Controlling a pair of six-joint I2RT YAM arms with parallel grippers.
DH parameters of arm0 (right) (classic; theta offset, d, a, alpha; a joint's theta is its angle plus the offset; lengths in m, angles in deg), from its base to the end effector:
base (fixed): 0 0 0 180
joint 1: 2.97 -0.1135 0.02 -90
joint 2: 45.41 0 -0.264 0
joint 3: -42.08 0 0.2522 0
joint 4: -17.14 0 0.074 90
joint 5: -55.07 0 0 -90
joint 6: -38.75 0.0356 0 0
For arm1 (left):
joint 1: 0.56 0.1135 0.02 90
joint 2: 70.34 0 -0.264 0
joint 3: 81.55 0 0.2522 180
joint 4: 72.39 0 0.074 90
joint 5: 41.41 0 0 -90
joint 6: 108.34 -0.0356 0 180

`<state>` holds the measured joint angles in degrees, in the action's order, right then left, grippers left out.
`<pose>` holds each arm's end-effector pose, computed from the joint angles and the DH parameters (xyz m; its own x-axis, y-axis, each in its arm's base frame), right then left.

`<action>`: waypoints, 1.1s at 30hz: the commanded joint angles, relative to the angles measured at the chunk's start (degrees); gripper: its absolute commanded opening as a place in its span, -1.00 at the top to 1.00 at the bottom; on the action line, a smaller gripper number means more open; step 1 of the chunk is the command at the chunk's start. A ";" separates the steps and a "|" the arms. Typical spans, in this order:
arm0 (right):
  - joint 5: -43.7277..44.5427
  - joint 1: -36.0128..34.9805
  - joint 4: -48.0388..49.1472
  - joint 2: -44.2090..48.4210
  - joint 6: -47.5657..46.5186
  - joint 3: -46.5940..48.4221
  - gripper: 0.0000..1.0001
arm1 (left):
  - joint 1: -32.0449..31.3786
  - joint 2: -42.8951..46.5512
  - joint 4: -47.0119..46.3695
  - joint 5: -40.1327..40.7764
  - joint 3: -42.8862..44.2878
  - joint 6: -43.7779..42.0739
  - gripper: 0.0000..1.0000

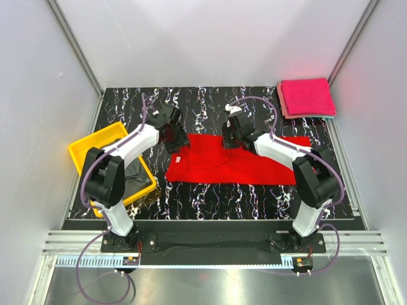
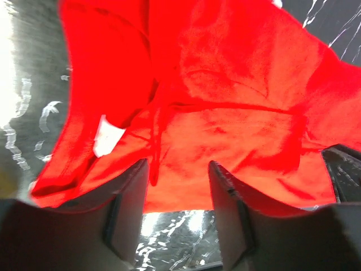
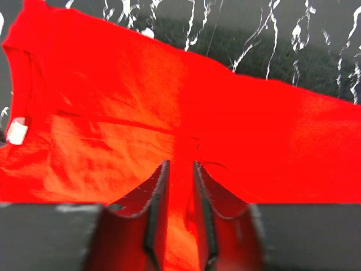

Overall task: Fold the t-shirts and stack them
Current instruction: Fold the tshirt

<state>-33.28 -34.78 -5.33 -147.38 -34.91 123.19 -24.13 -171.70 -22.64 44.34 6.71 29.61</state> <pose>0.3321 0.2048 0.2068 -0.7028 -0.1050 -0.7036 -0.3245 0.9275 0.1857 0.3359 -0.1494 0.2177 -0.8654 -0.4304 -0.2567 -0.3178 0.8674 -0.3830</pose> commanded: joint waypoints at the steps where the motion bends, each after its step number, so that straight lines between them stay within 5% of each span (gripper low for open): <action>1: 0.99 0.52 -2.44 0.89 -0.69 4.10 0.36 | -2.43 6.87 -0.48 8.28 0.39 -3.03 -0.06; 5: 0.73 0.61 -9.29 0.90 1.59 7.61 0.34 | -4.29 8.02 -6.35 4.62 -3.30 -3.83 -0.07; 8: -4.17 0.70 -14.14 0.02 4.49 9.20 0.52 | -3.24 4.96 -5.68 1.44 -2.35 -4.96 -0.05; 26: -5.52 0.70 -11.33 -3.15 8.18 -0.56 0.50 | 5.20 -2.34 -8.57 -3.83 3.63 -12.60 -0.05; 33: -3.32 0.79 -18.26 2.56 10.64 2.25 0.28 | 4.07 -1.04 -6.28 -6.03 2.35 -13.58 -0.03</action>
<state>-38.79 -34.34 -19.73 -149.46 -26.08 122.25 -18.62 -175.57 -27.85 41.15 10.82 17.61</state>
